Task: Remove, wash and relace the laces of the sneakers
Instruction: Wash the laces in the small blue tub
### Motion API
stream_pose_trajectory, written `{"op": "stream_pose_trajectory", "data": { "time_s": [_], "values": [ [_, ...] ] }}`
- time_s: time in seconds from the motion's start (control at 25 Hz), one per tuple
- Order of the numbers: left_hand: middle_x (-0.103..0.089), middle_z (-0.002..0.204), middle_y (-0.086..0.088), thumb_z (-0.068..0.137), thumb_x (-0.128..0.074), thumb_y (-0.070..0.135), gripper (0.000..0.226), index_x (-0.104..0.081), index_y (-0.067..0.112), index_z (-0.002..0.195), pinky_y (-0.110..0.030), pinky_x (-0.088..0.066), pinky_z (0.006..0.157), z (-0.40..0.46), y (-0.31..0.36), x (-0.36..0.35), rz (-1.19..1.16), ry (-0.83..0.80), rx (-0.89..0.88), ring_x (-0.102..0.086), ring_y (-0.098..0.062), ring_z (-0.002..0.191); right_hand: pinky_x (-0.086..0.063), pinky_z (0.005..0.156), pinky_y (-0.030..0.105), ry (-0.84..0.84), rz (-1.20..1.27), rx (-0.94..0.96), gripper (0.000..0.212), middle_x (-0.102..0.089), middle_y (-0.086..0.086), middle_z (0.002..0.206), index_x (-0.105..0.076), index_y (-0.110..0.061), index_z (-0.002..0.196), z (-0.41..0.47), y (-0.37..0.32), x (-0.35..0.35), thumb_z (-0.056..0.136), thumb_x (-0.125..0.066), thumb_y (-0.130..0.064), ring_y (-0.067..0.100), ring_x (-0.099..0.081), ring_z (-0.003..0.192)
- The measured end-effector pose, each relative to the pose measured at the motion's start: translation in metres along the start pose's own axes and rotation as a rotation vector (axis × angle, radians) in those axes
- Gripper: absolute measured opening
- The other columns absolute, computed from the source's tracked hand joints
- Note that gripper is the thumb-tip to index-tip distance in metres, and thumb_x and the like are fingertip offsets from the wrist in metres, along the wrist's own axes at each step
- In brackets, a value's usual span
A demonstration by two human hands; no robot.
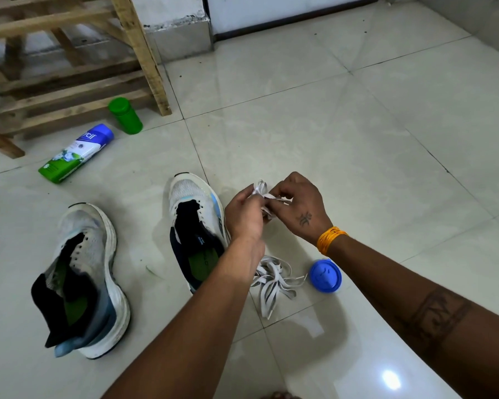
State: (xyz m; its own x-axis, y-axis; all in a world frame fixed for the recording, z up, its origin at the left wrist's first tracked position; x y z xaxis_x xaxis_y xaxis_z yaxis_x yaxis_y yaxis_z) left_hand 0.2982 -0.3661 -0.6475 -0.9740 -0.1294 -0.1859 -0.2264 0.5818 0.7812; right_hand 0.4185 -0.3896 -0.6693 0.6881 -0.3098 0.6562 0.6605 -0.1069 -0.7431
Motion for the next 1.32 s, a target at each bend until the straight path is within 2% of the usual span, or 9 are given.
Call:
{"op": "stream_pose_trajectory", "data": {
  "time_s": [0.16, 0.32, 0.48, 0.56, 0.68, 0.84, 0.96, 1.12, 1.32],
  "values": [
    [-0.077, 0.083, -0.006, 0.094, -0.067, 0.037, 0.025, -0.077, 0.015, 0.083, -0.038, -0.061, 0.072, 0.006, 0.000, 0.001, -0.025, 0.013, 0.077, -0.070, -0.020, 0.072, -0.043, 0.073, 0.038, -0.095, 0.002, 0.100, 0.032, -0.052, 0.001, 0.083, -0.072, -0.019, 0.075, -0.006, 0.002, 0.001, 0.088, -0.046, -0.033, 0.019, -0.050, 0.084],
    [-0.078, 0.099, -0.014, 0.089, -0.077, 0.006, 0.022, -0.075, 0.014, 0.109, -0.037, -0.063, 0.073, 0.004, -0.004, 0.000, -0.016, -0.025, 0.019, -0.077, -0.029, 0.090, -0.042, 0.072, 0.027, -0.043, 0.068, 0.006, 0.006, -0.054, -0.002, 0.091, -0.073, -0.022, 0.081, -0.005, 0.005, 0.000, 0.087, -0.072, -0.025, 0.016, -0.054, 0.089],
    [-0.078, 0.097, -0.012, 0.085, -0.070, -0.011, 0.037, -0.075, 0.014, 0.111, -0.040, -0.065, 0.072, 0.006, -0.002, -0.004, -0.076, 0.052, 0.019, -0.075, -0.026, 0.082, -0.057, 0.075, 0.037, -0.065, 0.478, -0.315, 0.024, -0.062, 0.004, 0.103, -0.060, -0.019, 0.096, -0.005, -0.002, 0.003, 0.079, -0.077, -0.023, 0.018, -0.066, 0.091],
    [-0.078, 0.095, -0.009, 0.084, -0.066, -0.013, 0.038, -0.077, 0.019, 0.101, -0.049, -0.064, 0.079, 0.012, -0.002, -0.004, -0.092, 0.102, -0.001, -0.076, -0.027, 0.084, -0.061, 0.073, 0.044, -0.110, 0.738, -0.472, 0.014, -0.067, 0.008, 0.093, -0.063, -0.011, 0.095, -0.006, -0.008, 0.005, 0.083, -0.070, -0.013, 0.025, -0.069, 0.082],
    [-0.079, 0.094, -0.004, 0.083, -0.064, -0.010, 0.037, -0.077, 0.024, 0.091, -0.049, -0.064, 0.081, 0.016, -0.002, -0.005, -0.014, 0.147, -0.095, -0.077, -0.026, 0.089, -0.061, 0.068, 0.036, -0.029, 0.729, -0.471, 0.005, -0.071, 0.013, 0.078, -0.069, 0.003, 0.087, -0.006, -0.014, 0.007, 0.084, -0.072, 0.006, 0.025, -0.071, 0.073],
    [-0.079, 0.091, 0.003, 0.086, -0.063, -0.004, 0.033, -0.080, 0.023, 0.095, -0.036, -0.065, 0.067, 0.009, -0.007, -0.008, 0.107, 0.121, -0.197, -0.076, -0.020, 0.082, -0.052, 0.057, 0.029, 0.083, 0.781, -0.535, 0.021, -0.070, 0.021, 0.074, -0.068, 0.011, 0.086, -0.002, -0.019, 0.004, 0.081, -0.083, -0.003, 0.025, -0.065, 0.062],
    [-0.079, 0.091, 0.006, 0.082, -0.061, 0.007, 0.031, -0.081, 0.028, 0.094, -0.044, -0.064, 0.080, 0.005, -0.009, -0.007, 0.128, 0.094, -0.216, -0.076, -0.015, 0.085, -0.054, 0.061, 0.030, 0.057, 0.850, -0.577, 0.011, -0.071, 0.016, 0.077, -0.073, 0.009, 0.094, -0.001, -0.019, 0.008, 0.086, -0.067, 0.004, 0.025, -0.065, 0.066],
    [-0.079, 0.096, 0.001, 0.084, -0.067, 0.022, 0.025, -0.080, 0.022, 0.105, -0.047, -0.064, 0.080, 0.006, -0.008, -0.007, 0.092, 0.048, -0.155, -0.075, -0.018, 0.084, -0.056, 0.064, 0.033, -0.023, 0.541, -0.352, 0.027, -0.074, 0.004, 0.071, -0.081, -0.011, 0.090, -0.006, -0.019, 0.010, 0.081, -0.064, 0.008, 0.020, -0.067, 0.064],
    [-0.077, 0.104, -0.011, 0.088, -0.069, -0.005, 0.033, -0.076, 0.018, 0.111, -0.033, -0.063, 0.067, 0.004, -0.005, -0.008, -0.019, -0.001, -0.076, -0.076, -0.026, 0.092, -0.046, 0.063, 0.024, 0.126, 0.153, -0.212, 0.016, -0.062, -0.008, 0.080, -0.068, -0.025, 0.083, -0.001, -0.012, 0.010, 0.075, -0.081, -0.019, 0.005, -0.054, 0.066]
  ]
}}
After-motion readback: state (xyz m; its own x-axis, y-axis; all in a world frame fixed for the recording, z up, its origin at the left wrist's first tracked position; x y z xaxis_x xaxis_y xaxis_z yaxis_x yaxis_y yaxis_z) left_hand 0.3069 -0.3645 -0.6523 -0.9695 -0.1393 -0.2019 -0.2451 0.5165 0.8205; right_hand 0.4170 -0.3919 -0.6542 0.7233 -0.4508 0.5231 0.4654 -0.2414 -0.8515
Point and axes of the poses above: each hand's wrist, its own z-axis towards the middle knuckle, its own x-axis out of the back of the hand, y = z × x, the point moved 1 cm from there along z, towards the middle knuckle
